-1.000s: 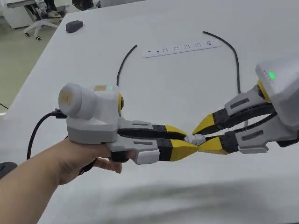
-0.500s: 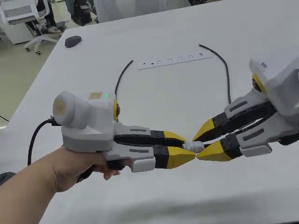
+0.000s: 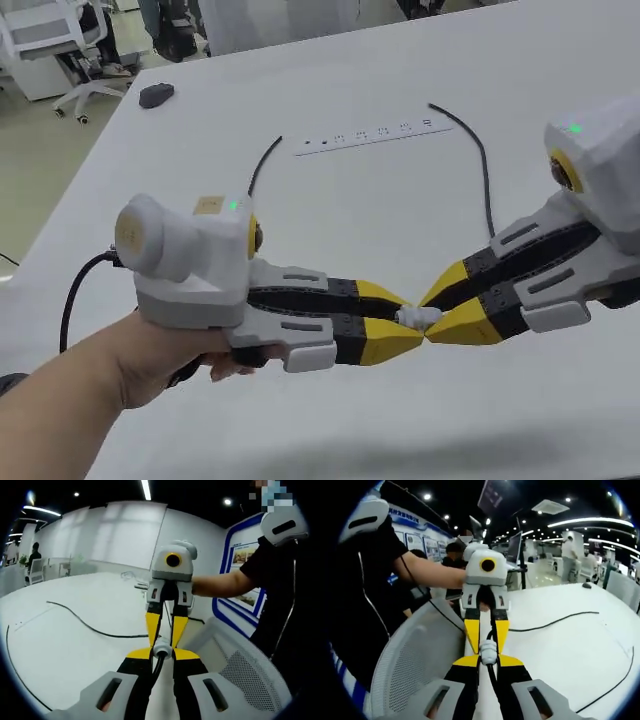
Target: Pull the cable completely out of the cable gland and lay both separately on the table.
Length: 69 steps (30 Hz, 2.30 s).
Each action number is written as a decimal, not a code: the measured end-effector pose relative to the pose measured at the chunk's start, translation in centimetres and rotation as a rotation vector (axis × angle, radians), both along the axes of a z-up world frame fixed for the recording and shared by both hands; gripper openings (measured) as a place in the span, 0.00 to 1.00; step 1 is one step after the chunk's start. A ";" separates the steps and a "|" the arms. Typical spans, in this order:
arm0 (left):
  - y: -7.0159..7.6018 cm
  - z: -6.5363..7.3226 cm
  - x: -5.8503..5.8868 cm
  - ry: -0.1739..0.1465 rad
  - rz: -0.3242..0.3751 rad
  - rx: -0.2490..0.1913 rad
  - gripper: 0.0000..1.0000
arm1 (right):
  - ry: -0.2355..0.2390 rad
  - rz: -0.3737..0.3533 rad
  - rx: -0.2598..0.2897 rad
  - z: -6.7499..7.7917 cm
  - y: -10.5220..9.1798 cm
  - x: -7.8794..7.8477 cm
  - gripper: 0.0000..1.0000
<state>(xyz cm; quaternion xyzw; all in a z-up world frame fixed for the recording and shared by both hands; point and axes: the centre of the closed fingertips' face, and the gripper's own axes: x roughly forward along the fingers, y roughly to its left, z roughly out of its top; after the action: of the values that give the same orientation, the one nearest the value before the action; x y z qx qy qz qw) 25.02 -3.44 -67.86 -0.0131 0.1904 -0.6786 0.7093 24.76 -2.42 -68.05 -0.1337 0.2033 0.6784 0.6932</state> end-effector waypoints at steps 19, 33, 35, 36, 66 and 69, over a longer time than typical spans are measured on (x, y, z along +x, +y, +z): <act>-0.4 0.8 0.6 0.207 0.038 -0.059 0.14 | -0.355 -0.017 -0.057 0.8 -0.5 0.8 0.08; -0.4 1.0 0.5 0.043 0.013 -0.029 0.14 | 0.172 -0.109 0.129 0.9 -0.7 1.1 0.09; -0.4 0.9 0.5 0.038 0.006 -0.026 0.14 | 0.171 -0.100 0.120 0.8 -0.7 1.0 0.08; -0.4 0.9 0.4 0.038 0.006 -0.026 0.14 | 0.146 -0.089 0.111 0.8 -0.7 0.9 0.08; 2.3 -0.4 2.2 -0.059 0.130 0.038 0.14 | -0.010 -0.278 -0.112 -2.8 -7.1 2.2 0.00; 3.9 -0.7 2.5 -0.043 0.170 0.033 0.14 | 0.032 -0.369 -0.127 -3.9 -10.6 2.7 0.00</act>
<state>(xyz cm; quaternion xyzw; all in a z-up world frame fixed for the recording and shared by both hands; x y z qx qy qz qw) 27.53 0.50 -68.57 -0.0027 0.1845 -0.6129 0.7683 27.48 -13.03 -71.94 -0.1269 0.2776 0.5279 0.7926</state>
